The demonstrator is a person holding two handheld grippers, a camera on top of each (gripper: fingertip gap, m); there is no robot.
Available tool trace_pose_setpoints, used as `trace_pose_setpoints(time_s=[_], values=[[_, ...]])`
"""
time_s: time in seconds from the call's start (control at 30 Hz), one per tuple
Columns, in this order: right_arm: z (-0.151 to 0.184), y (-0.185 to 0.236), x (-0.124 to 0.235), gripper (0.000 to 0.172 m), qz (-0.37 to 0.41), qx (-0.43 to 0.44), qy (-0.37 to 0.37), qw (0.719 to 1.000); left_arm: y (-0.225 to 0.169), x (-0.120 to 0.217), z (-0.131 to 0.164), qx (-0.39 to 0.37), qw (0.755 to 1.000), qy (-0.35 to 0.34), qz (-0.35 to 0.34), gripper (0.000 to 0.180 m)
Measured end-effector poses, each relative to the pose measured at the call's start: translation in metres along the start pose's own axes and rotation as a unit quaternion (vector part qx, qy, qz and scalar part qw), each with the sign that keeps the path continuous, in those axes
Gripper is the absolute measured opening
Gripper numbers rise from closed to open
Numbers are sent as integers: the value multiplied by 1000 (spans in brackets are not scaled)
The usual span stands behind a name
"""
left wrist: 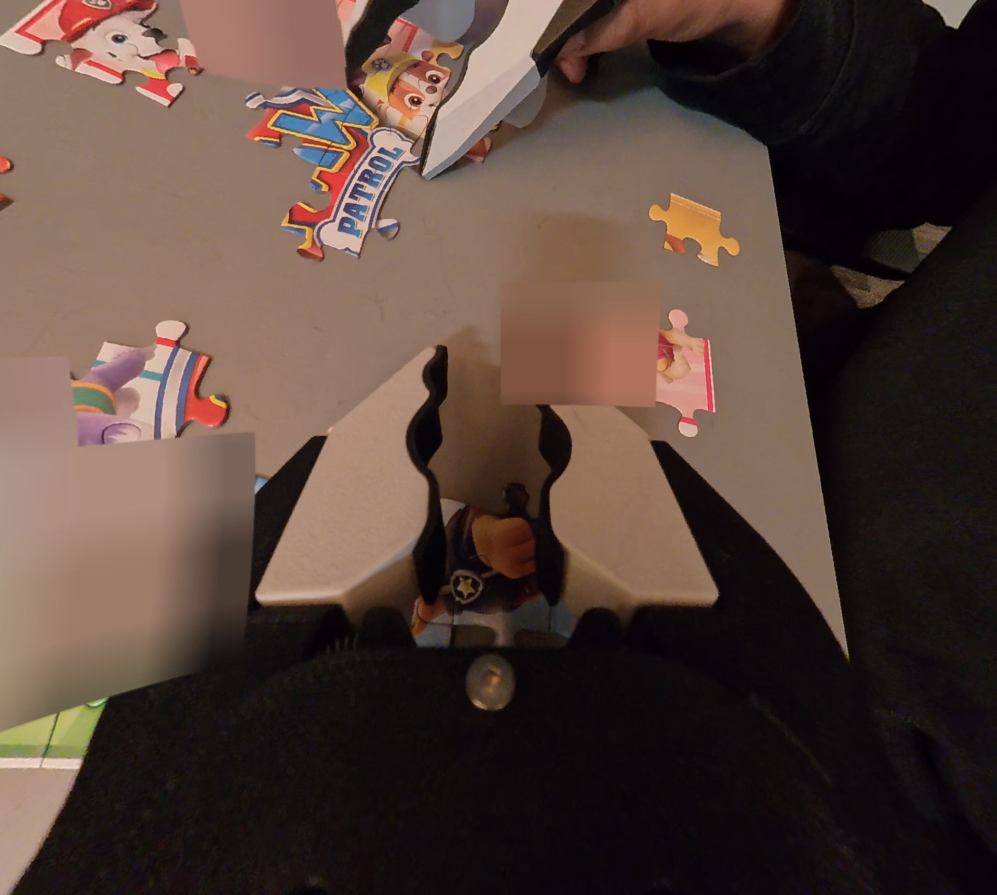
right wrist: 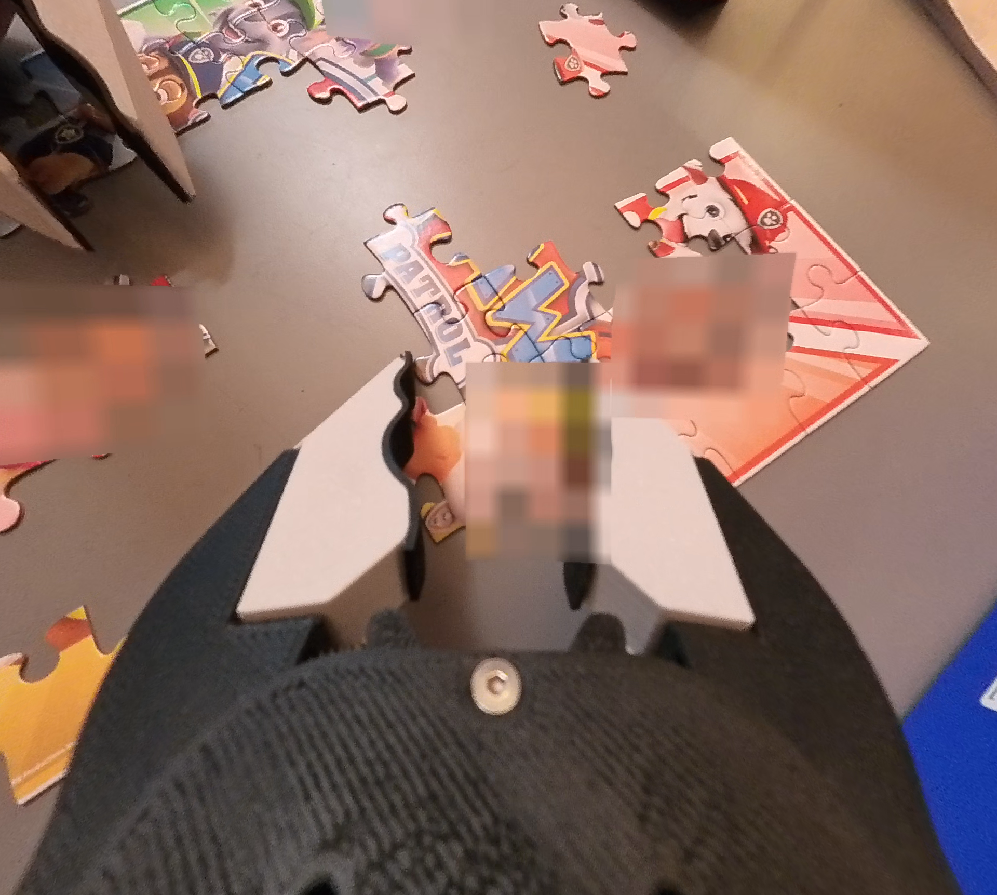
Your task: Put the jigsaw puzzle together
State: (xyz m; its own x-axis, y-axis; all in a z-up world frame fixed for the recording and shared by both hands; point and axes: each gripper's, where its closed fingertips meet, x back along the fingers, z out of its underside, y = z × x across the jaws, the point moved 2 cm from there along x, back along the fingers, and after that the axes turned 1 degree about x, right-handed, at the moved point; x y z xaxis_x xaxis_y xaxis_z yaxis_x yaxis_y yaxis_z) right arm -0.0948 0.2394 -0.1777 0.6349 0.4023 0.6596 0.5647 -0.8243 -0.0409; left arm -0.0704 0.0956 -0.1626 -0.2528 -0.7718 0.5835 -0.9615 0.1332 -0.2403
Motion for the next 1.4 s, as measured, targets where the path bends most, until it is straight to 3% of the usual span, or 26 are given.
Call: trace_pose_setpoints(time_s=[0.1,0.23,0.37,0.5,0.63,0.77,0.93,1.03,1.2,1.4], values=[[0,0,0,58,-2,1,0,1000,4,4,-5,3,1000,-21,-10,32],[0,1,0,57,-4,3,-1,1000,36,19,-25,1,993,-53,-107,38],[0,4,0,55,-11,9,-1,1000,82,26,-38,21,983,3,-183,47],[0,7,0,54,-19,16,-2,1000,127,11,-50,46,977,35,-205,57],[0,10,2,50,-27,23,-2,999,181,4,-46,66,958,69,-270,59],[2,10,4,48,-28,24,-3,999,188,-9,-42,102,965,65,-233,54],[3,10,5,48,-29,25,-3,999,175,-11,-42,101,972,51,-204,16],[3,10,5,47,-28,24,-3,999,157,-15,-41,107,980,56,-157,11],[3,9,5,45,-27,21,-3,999,159,-10,-42,90,976,54,-191,26],[3,8,5,44,-30,21,-3,999,182,-13,-46,88,965,47,-241,59]])
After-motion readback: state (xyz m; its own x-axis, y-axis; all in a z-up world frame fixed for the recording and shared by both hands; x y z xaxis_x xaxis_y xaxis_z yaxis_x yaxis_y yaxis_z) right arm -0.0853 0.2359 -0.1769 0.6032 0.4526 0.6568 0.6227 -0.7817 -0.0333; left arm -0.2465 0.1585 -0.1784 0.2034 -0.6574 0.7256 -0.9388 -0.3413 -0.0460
